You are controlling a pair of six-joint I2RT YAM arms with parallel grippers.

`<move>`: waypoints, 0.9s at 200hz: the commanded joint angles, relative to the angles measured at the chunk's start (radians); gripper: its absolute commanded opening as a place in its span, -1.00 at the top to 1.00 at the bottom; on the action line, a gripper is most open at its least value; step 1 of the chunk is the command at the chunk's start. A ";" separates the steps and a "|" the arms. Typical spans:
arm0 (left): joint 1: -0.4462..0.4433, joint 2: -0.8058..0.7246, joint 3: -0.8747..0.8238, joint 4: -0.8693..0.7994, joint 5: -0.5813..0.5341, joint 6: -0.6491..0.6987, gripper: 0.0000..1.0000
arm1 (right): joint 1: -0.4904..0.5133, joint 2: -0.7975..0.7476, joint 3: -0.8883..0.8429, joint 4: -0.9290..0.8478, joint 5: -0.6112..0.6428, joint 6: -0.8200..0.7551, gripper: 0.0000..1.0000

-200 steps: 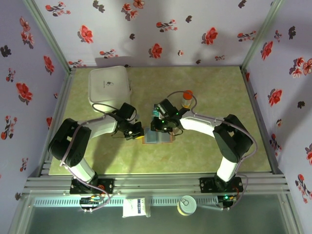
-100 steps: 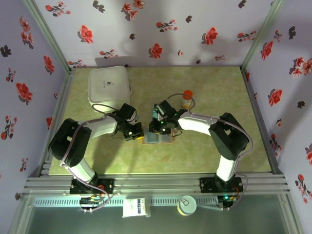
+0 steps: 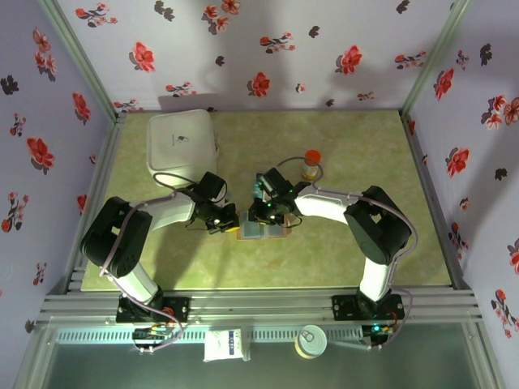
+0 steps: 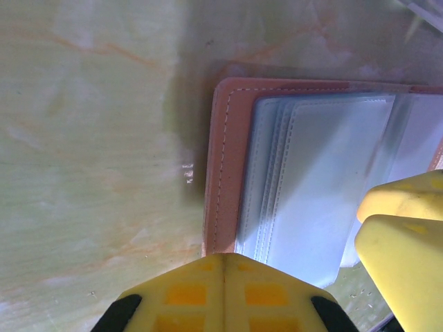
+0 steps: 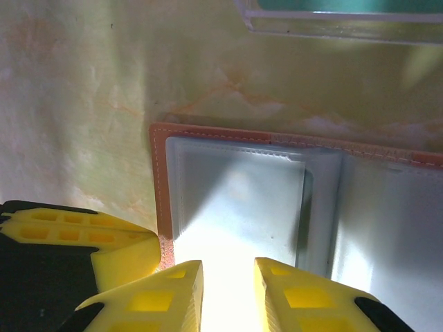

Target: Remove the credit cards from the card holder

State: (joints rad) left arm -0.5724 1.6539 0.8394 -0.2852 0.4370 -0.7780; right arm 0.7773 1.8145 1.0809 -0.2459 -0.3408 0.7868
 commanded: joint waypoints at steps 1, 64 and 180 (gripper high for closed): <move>-0.006 0.010 0.011 -0.027 -0.014 0.014 0.94 | 0.004 0.014 0.006 -0.043 0.023 -0.004 0.48; -0.006 0.015 0.011 -0.026 -0.015 0.014 0.94 | 0.004 0.009 -0.003 -0.063 0.050 -0.011 0.52; -0.006 0.002 0.025 -0.025 -0.020 0.006 0.94 | 0.000 -0.026 -0.003 -0.134 0.126 -0.047 0.58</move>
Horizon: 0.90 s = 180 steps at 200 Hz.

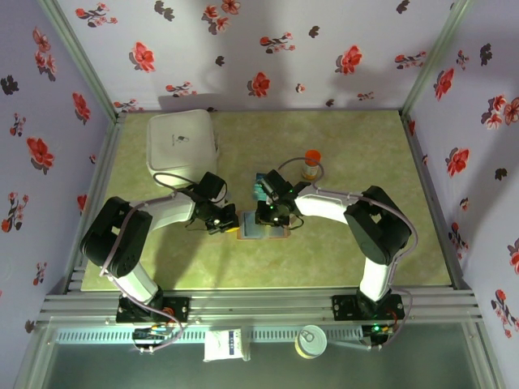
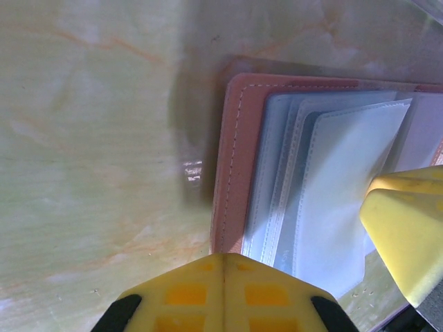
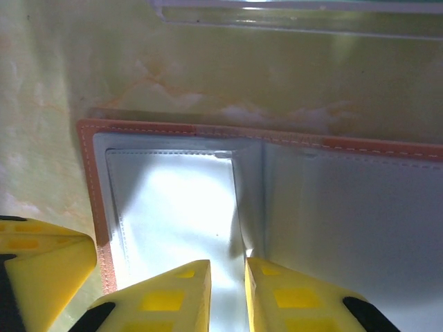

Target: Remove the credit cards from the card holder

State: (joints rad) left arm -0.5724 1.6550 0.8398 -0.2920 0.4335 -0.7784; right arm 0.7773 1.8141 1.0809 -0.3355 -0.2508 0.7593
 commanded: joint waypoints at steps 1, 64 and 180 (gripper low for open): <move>-0.006 0.000 0.025 -0.018 -0.016 0.005 0.94 | 0.000 -0.025 -0.003 -0.045 0.036 -0.020 0.58; -0.014 -0.071 0.053 -0.013 -0.012 -0.025 0.77 | -0.001 -0.018 -0.007 -0.039 0.033 -0.023 0.61; -0.044 0.004 0.004 0.169 0.077 -0.137 0.38 | -0.004 -0.025 -0.029 -0.027 0.030 -0.015 0.63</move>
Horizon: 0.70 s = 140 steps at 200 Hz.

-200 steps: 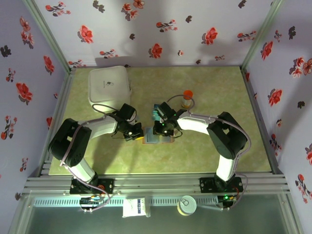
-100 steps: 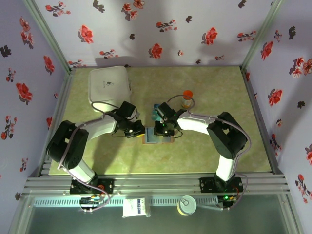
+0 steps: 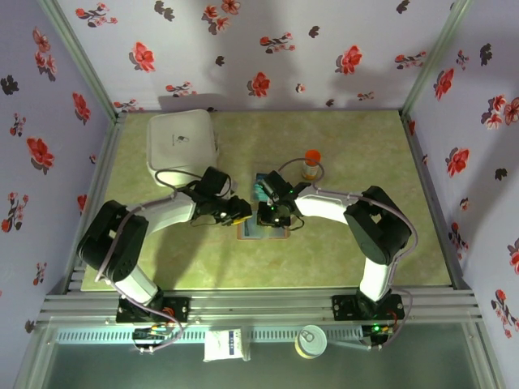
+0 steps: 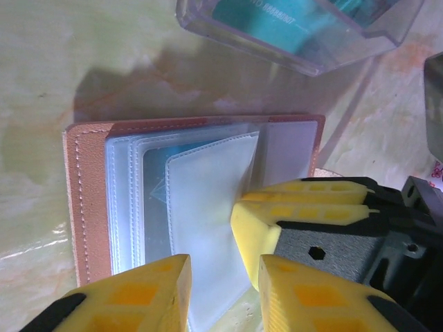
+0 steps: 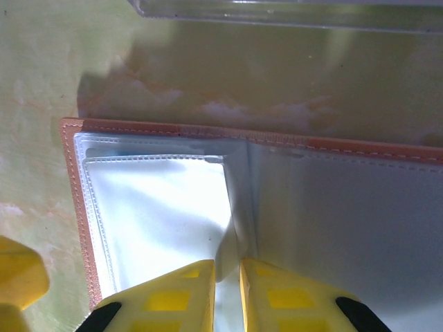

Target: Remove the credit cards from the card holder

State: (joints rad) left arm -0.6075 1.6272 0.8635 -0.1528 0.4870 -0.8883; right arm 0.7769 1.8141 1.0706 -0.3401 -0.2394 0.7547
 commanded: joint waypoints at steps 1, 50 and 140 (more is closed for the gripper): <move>-0.009 0.033 -0.020 0.030 0.024 -0.027 0.38 | -0.003 -0.025 -0.019 -0.022 0.019 -0.010 0.63; -0.014 0.063 -0.027 0.054 0.031 -0.040 0.39 | -0.002 -0.031 -0.027 -0.014 0.014 -0.005 0.63; -0.016 0.074 -0.024 0.078 0.037 -0.051 0.58 | -0.002 -0.050 -0.034 -0.005 0.006 0.005 0.63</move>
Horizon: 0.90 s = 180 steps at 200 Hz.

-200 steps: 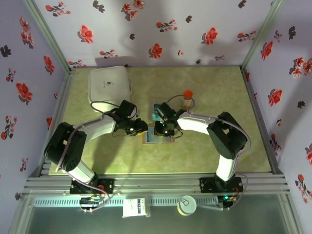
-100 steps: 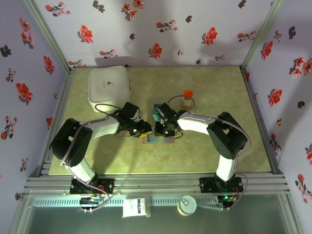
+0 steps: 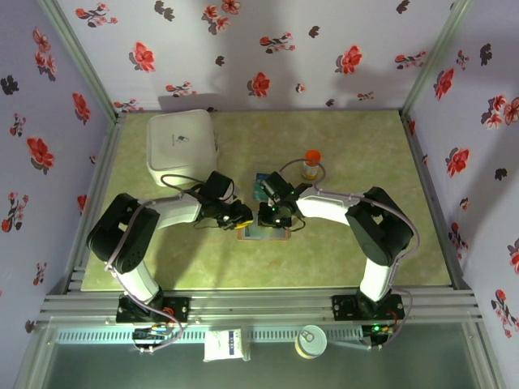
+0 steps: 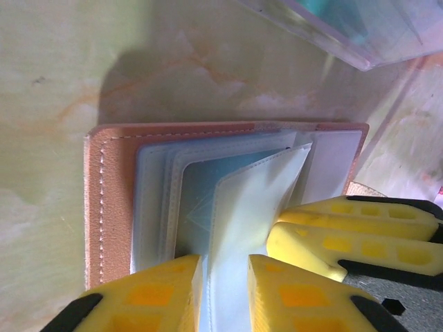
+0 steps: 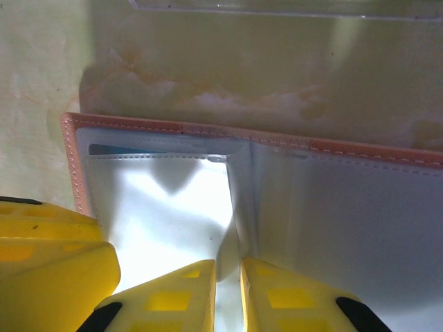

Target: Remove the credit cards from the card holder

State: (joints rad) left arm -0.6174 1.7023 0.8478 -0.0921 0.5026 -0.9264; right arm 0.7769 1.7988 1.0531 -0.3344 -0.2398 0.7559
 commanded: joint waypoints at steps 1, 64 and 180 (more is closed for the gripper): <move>-0.007 -0.002 -0.009 0.017 0.022 -0.013 0.58 | -0.003 -0.036 -0.016 -0.012 0.007 0.003 0.63; -0.010 -0.039 0.023 0.003 0.027 -0.016 0.60 | -0.005 -0.149 -0.013 -0.066 0.073 -0.012 0.58; -0.082 0.073 0.166 -0.024 0.047 -0.003 0.65 | -0.100 -0.396 -0.123 -0.124 0.122 -0.018 0.58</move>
State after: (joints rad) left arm -0.6823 1.7344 0.9707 -0.0910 0.5282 -0.9337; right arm 0.6930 1.4479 0.9550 -0.4305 -0.1478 0.7517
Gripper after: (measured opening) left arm 0.177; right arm 0.211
